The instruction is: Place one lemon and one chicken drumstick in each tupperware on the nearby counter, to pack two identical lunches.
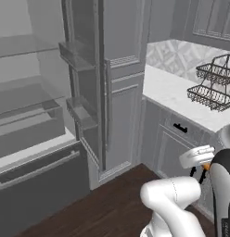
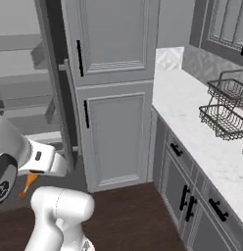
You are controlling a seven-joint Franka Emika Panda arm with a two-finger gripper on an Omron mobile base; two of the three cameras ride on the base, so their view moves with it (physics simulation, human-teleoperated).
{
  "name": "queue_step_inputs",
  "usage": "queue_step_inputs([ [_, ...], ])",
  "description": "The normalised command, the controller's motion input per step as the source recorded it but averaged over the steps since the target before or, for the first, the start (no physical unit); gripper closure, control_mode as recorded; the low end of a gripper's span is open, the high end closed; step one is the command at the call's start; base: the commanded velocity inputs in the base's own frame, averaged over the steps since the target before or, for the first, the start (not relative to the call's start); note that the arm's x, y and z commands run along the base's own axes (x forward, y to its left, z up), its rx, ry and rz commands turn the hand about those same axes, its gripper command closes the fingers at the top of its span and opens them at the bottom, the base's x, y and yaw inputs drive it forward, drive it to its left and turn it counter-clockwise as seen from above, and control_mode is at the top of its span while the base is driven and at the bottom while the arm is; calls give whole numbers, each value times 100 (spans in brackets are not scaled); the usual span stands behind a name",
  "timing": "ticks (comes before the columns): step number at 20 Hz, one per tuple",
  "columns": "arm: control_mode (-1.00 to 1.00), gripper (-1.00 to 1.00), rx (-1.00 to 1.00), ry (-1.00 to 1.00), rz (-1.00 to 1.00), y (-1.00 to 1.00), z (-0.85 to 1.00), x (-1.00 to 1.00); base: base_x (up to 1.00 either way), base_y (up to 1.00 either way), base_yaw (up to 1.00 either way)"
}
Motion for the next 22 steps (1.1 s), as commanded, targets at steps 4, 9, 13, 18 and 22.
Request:
queue_step_inputs([
  [4, 100, 100, 0, 0, 0, 0, 0, 0, 0, -69, -81],
  [9, 100, 100, 0, 0, 0, 0, 0, 0, 0, -82, -77],
  [13, 100, 100, 0, 0, 0, 0, 0, 0, 0, -98, -71],
  [18, 100, 100, 0, 0, 0, 0, 0, 0, 0, -94, -73],
  [22, 100, 100, 0, 0, 0, 0, 0, 0, 4, -52, -81],
])
